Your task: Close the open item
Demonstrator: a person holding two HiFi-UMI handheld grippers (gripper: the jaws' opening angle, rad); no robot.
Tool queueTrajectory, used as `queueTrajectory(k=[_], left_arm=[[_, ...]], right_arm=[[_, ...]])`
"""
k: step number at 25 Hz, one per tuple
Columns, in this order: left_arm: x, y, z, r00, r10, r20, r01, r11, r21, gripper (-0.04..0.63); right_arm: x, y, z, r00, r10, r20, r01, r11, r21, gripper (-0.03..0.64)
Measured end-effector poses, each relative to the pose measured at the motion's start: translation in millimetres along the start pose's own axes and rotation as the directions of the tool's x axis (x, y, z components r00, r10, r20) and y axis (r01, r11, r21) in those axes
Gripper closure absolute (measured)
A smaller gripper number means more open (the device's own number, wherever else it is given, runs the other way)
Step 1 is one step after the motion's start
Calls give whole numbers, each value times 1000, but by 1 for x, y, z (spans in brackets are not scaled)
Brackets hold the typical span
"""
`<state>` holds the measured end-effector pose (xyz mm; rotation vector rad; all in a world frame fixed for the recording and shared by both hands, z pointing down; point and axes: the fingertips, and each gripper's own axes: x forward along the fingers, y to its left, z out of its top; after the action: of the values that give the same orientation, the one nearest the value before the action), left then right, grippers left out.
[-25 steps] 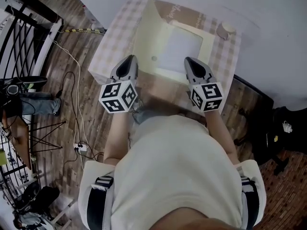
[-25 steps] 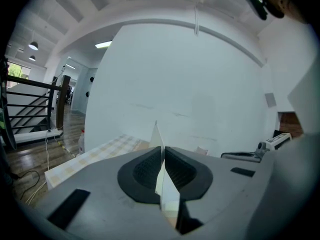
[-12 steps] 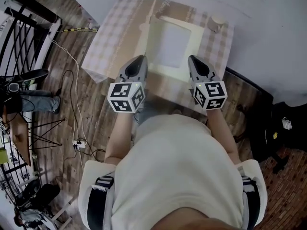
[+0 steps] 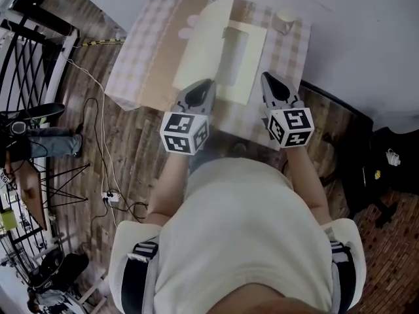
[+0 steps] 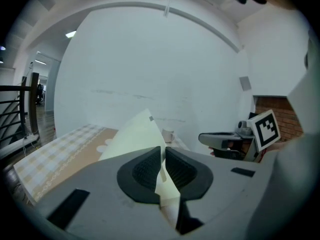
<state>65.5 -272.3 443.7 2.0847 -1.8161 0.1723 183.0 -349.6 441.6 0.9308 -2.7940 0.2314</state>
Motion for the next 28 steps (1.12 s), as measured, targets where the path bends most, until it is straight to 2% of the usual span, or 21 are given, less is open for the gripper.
queueTrajectory(k=[10,17,28], left_arm=[[22,-37,-33,990,-97,-101,99,995,18,577],[30,-49,-55,982,-121,-144,124,992,15,575],[52,-63,-92,963,-143,-230,160,985,56,572]], right_arm=[[-11,-23,-9,998,-58,-26,58,998,-2,617],[3,-29,-16,997,-56,-47,55,998,-17,617],[51,-49,-15,996,-41,-80,36,997,-69,617]])
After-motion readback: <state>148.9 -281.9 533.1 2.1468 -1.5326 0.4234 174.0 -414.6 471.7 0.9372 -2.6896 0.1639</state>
